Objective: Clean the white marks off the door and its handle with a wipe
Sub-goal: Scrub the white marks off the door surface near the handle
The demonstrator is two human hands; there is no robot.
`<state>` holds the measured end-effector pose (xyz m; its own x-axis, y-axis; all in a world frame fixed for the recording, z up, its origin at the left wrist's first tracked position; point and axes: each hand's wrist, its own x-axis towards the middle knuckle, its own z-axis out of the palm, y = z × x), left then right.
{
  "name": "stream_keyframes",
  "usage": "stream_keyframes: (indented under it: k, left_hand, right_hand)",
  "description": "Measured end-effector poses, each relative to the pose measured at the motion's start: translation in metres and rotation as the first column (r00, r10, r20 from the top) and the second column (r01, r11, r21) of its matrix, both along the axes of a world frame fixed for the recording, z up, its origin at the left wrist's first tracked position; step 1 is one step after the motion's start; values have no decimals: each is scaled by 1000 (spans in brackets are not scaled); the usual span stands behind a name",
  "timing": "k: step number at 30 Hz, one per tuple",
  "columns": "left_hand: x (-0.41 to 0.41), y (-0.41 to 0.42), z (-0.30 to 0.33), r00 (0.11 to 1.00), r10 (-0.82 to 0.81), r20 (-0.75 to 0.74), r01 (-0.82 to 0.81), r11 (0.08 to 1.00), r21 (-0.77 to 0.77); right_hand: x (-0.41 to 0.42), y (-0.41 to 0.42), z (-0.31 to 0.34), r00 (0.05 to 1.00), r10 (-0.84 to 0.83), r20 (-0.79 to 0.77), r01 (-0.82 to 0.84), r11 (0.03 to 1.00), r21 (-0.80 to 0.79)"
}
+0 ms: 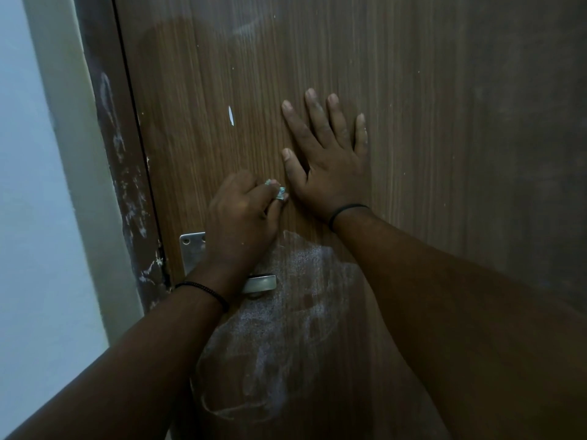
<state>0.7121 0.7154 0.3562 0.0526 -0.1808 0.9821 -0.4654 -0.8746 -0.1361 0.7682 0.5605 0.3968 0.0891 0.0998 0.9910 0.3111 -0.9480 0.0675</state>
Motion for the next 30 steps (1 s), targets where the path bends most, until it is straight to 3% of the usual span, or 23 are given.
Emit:
stream_keyframes:
  k: [9, 15, 21, 30]
  left_hand:
    - [-2, -2, 0, 1000, 25, -18, -24, 1000, 16]
    - [-16, -17, -12, 976, 142, -163, -134, 989, 60]
    - [-23, -32, -20, 939, 175, -295, -187, 982, -14]
    - [-34, -34, -52, 907, 299, -297, -298, 953, 49]
  right_hand:
    - [1, 1, -1, 1000, 21, 10, -22, 1000, 17]
    - [-1, 2, -1, 999, 44, -3, -44, 998, 36]
    - [-6, 3, 0, 998, 53, -20, -52, 998, 44]
    - [-9, 2, 0, 998, 22, -52, -20, 999, 35]
